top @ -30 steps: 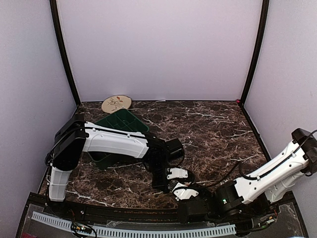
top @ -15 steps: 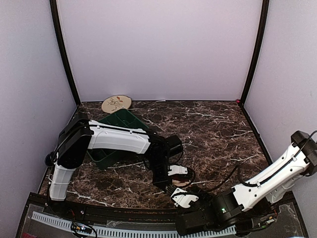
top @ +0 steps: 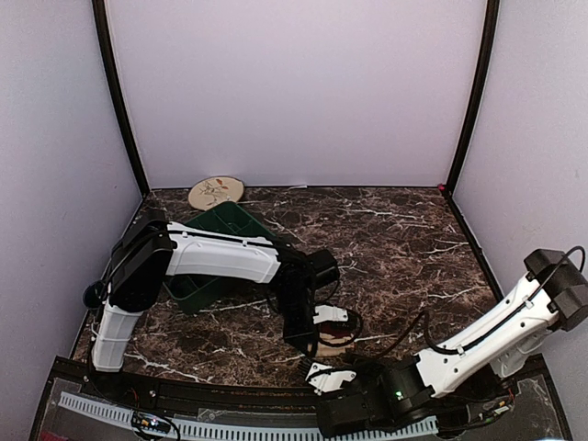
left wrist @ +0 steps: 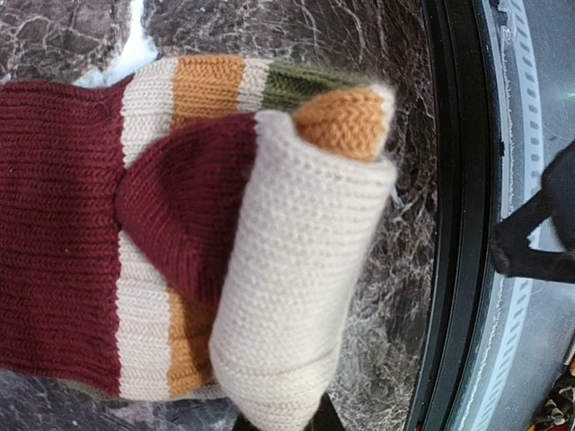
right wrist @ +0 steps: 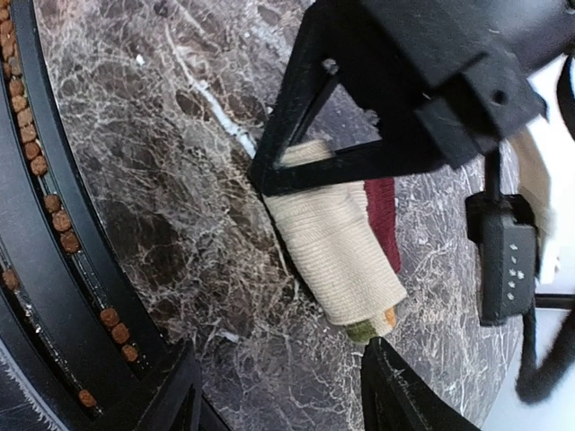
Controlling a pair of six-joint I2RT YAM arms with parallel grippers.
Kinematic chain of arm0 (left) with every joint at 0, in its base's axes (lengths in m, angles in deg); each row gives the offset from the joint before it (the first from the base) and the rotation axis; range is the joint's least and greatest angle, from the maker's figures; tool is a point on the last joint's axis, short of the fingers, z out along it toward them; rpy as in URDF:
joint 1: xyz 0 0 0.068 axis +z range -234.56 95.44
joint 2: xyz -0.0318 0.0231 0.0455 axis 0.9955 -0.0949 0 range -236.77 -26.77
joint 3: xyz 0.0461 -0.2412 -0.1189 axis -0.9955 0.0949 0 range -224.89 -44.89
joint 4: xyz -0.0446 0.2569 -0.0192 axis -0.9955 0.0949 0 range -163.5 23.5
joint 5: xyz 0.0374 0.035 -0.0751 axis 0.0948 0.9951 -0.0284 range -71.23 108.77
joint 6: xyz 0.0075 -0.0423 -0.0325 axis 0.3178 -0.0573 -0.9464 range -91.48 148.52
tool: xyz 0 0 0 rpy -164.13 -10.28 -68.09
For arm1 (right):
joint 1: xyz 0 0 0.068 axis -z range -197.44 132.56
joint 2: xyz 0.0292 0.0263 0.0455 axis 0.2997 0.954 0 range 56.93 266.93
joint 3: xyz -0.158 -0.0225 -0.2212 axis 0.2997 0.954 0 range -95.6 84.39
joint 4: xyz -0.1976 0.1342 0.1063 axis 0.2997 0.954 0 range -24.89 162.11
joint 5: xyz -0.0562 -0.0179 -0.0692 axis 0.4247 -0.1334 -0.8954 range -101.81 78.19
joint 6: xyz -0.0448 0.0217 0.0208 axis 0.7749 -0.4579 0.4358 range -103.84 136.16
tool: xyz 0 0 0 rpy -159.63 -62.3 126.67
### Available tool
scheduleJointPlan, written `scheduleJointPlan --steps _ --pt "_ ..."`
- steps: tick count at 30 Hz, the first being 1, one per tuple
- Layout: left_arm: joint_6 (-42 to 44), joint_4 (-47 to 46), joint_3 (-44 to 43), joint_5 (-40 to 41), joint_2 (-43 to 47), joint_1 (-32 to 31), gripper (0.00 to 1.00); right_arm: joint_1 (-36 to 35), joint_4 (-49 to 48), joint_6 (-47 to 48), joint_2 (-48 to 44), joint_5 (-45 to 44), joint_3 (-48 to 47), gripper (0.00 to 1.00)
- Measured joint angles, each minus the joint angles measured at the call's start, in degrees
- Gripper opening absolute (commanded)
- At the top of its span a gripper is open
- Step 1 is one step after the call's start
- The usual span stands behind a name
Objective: Roll the socks
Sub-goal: Roll the sock at the center of the board.
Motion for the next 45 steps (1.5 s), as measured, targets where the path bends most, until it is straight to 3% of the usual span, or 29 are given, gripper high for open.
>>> scheduleJointPlan --steps 15,35,45 --pt "0.2 0.2 -0.3 -1.0 -0.3 0.2 0.00 7.7 -5.0 16.2 3.5 7.3 -1.8 0.60" --pt "0.2 0.5 -0.8 -0.4 -0.4 0.6 0.00 14.6 -7.3 22.8 3.3 15.2 -1.6 0.64" --pt "0.3 0.5 -1.1 0.2 -0.4 0.7 0.00 17.3 -8.6 25.2 3.1 18.0 -1.6 0.60"
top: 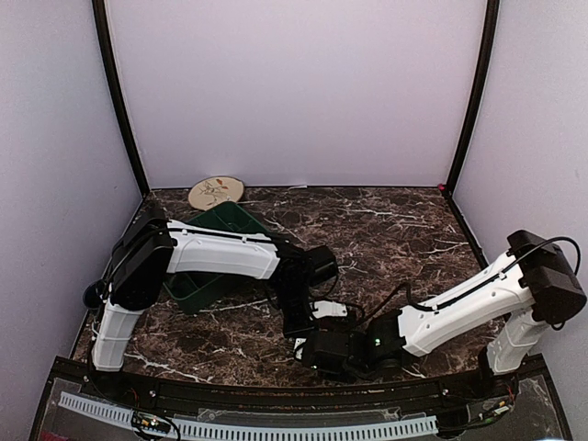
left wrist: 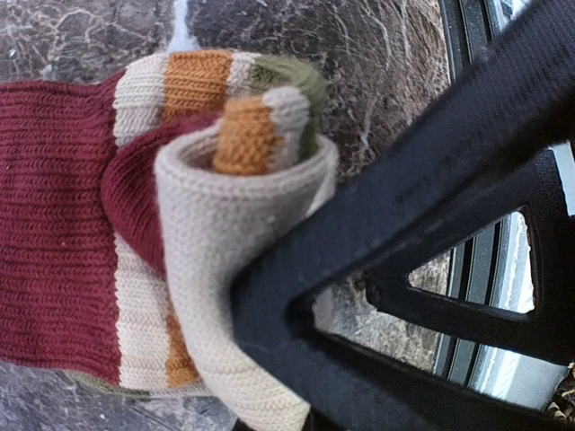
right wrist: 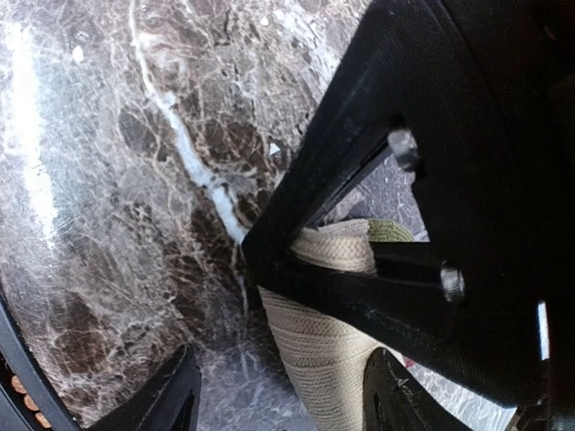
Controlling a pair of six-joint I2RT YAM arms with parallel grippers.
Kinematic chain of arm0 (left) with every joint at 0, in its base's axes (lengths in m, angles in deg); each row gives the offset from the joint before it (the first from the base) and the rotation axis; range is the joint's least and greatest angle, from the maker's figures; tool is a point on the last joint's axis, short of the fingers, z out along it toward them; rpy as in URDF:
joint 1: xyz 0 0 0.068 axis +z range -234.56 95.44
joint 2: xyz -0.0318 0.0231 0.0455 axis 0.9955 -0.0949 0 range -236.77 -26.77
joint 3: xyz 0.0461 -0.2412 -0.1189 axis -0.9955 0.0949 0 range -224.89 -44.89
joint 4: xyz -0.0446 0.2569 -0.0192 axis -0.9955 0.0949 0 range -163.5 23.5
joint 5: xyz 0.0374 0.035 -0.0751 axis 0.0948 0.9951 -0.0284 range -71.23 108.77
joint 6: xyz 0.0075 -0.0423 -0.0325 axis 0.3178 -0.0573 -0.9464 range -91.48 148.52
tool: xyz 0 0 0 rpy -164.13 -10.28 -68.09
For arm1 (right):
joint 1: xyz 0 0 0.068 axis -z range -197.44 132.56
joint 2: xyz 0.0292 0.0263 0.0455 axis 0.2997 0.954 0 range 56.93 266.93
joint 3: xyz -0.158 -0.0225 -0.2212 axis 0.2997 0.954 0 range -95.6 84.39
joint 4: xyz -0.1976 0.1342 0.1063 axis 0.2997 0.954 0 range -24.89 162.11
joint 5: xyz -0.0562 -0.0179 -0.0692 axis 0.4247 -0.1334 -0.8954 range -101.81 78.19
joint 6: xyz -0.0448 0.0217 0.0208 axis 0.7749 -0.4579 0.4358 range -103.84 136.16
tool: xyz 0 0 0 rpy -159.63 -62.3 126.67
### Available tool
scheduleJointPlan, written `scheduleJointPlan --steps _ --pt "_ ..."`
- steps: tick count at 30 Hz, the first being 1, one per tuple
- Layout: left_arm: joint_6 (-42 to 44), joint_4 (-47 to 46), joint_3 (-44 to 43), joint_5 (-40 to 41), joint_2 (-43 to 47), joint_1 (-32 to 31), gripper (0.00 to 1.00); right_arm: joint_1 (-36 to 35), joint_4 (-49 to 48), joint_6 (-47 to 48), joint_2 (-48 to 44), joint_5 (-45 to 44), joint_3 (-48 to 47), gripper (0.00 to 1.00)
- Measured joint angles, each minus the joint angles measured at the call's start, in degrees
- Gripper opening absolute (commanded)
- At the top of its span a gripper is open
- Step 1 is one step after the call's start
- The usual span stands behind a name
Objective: Roll the socks
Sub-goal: Roll the sock at the center of the board.
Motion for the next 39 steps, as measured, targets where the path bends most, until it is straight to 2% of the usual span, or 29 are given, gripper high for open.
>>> scheduleJointPlan --steps 5,10,14,27,32,34,36,39 --pt "0.1 -0.1 0.0 0.1 0.0 0.2 0.00 1.0 -0.5 1.0 -0.2 1.0 0.4 0.52" --pt "0.1 -0.4 -0.1 0.5 0.0 0.5 0.00 2.1 -0.2 1.7 -0.2 1.5 0.5 0.39" --pt "0.2 -0.8 -0.2 1.0 0.0 0.7 0.00 2.8 0.2 2.3 0.0 1.5 0.6 0.32" --pt "0.5 -1.1 -0.4 1.2 -0.2 1.1 0.01 3.3 0.0 3.0 0.4 0.6 0.6 0.13" --pt "0.5 -1.1 -0.6 1.9 -0.2 1.2 0.09 3.9 0.1 3.1 0.4 1.7 0.4 0.08" --pt "0.2 -1.1 -0.7 2.4 -0.2 1.3 0.26 4.3 0.1 3.3 0.4 2.3 0.3 0.07" --pt "-0.1 -1.3 -0.8 2.9 -0.2 1.5 0.36 4.8 0.1 3.4 0.4 3.0 0.2 0.06" --pt "-1.4 -1.7 -0.9 2.6 -0.2 2.2 0.43 5.6 0.0 3.1 0.3 3.9 0.1 0.05"
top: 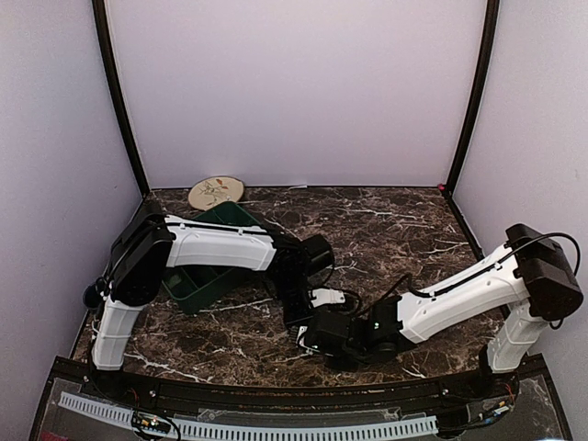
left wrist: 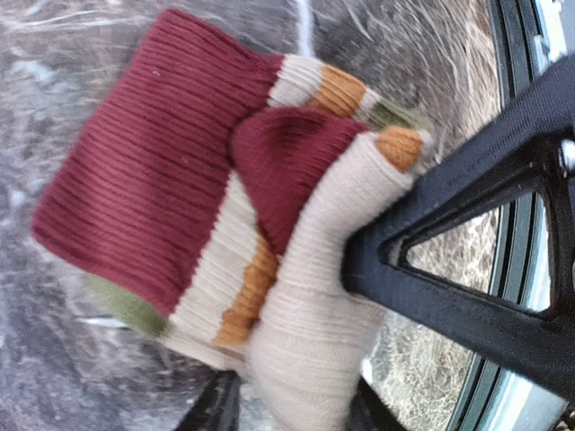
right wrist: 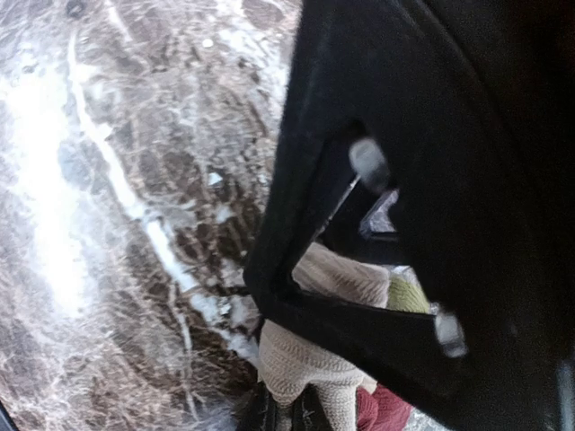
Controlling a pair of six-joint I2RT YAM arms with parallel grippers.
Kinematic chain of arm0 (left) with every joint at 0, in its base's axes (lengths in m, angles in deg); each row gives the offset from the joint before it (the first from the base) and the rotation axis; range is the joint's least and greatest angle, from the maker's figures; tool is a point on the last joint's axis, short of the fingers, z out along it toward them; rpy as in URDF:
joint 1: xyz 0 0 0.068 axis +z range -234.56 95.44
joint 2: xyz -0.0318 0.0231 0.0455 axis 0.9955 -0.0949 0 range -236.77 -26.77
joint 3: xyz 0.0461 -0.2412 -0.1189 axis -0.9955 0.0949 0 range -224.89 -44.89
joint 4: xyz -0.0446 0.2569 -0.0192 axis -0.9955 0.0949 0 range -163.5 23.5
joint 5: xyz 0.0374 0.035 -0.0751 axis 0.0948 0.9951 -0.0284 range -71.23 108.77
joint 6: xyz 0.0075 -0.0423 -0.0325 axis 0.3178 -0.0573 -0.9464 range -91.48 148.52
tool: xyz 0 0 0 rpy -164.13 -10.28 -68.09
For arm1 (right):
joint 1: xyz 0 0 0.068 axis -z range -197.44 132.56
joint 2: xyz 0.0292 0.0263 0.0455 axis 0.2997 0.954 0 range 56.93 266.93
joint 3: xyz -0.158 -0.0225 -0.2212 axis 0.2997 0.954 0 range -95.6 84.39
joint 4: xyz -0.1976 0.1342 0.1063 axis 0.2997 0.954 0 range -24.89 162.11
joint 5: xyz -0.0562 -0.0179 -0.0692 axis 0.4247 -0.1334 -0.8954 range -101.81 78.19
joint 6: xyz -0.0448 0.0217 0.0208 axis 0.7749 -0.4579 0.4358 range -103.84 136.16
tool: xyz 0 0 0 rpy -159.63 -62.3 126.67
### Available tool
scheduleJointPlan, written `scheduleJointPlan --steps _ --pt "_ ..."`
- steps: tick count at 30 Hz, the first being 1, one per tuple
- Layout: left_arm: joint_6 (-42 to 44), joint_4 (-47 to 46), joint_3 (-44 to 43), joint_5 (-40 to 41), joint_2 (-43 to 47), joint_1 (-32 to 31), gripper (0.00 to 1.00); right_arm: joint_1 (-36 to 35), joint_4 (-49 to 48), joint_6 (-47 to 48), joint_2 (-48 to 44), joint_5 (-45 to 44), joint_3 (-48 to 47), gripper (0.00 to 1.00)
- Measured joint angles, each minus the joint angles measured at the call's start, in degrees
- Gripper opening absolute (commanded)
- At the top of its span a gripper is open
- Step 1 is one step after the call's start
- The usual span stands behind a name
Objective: Roll the socks
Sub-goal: Roll the sock at the center of the board.
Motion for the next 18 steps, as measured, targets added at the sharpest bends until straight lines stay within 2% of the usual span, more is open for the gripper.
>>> scheduleJointPlan --steps 9,18 --pt "-3.3 -2.2 0.3 -0.2 0.2 1.8 0.48 2.2 0.3 -0.6 0.0 2.0 -0.6 0.04" --pt "-8.0 -7.7 5.7 -0.1 3.1 4.1 0.49 4.0 0.5 -1.3 0.1 3.5 -1.3 0.04"
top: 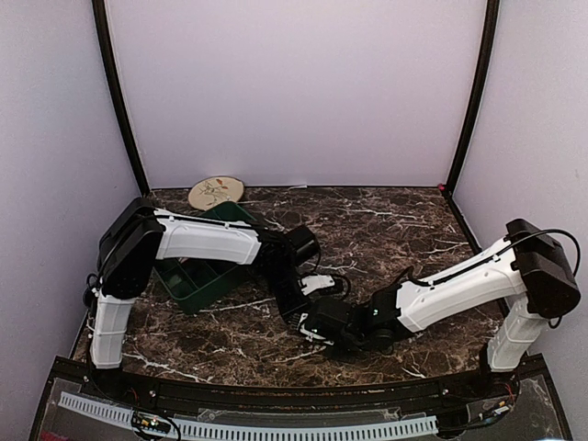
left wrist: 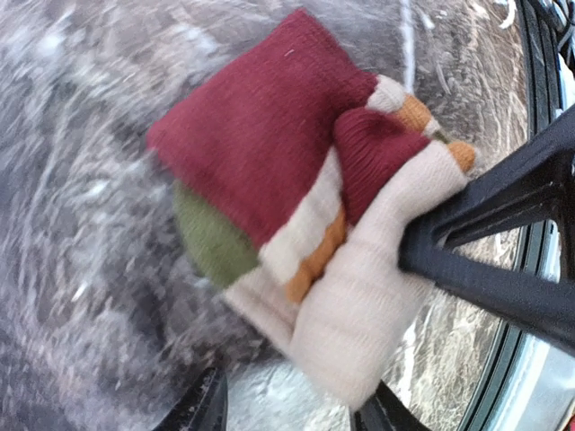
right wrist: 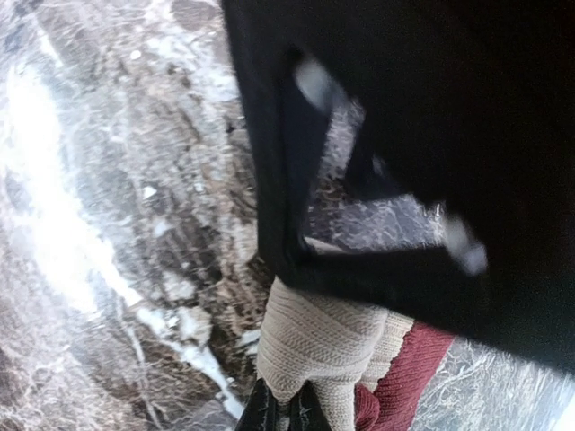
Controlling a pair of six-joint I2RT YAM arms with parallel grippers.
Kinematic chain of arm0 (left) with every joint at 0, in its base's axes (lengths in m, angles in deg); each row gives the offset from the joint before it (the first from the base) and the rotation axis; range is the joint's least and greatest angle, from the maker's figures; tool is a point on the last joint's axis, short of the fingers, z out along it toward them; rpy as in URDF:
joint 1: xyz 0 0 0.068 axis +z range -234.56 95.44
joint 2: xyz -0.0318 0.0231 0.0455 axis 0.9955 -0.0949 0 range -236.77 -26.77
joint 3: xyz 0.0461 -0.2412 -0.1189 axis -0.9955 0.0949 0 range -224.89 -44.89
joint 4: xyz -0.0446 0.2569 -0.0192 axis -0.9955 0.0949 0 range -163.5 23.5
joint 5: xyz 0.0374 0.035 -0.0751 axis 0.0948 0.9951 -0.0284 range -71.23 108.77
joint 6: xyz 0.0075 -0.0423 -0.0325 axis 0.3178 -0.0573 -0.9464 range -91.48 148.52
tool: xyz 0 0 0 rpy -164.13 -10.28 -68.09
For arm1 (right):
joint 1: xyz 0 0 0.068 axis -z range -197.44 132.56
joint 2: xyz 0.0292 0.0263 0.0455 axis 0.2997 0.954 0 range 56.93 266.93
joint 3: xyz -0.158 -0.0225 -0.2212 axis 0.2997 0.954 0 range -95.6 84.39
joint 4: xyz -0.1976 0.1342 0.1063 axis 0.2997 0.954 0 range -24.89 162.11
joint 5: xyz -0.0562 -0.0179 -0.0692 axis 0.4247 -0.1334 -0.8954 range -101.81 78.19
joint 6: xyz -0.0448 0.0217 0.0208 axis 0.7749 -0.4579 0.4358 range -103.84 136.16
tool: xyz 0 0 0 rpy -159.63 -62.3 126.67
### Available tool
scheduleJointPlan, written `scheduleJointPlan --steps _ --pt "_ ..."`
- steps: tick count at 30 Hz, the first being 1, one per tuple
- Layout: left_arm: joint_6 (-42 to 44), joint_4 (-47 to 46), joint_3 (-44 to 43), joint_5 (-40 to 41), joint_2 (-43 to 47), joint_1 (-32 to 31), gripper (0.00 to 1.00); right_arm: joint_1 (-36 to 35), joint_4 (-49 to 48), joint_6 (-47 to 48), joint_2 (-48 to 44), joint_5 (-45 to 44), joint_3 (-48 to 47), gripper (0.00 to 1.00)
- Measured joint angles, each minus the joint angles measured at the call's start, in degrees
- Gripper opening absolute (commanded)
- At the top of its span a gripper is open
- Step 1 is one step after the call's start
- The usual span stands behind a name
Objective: Roll the socks
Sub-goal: Roll the sock at the center of the board.
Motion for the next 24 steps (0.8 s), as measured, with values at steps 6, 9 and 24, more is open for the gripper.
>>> scheduleJointPlan --steps 6,9,24 --pt "-2.4 -3.1 3.9 0.9 2.3 1.4 0.49 1.2 0.2 -1.2 0.1 0.8 -0.3 0.04" --pt "-3.2 -4.9 5.8 1.4 3.5 1.6 0.49 1.3 0.3 -1.7 0.1 1.0 -0.4 0.04" --pt "-6.4 -11.8 14.6 3.7 8.8 3.1 0.50 3.4 1.7 -3.7 0.1 5.5 -1.6 0.04"
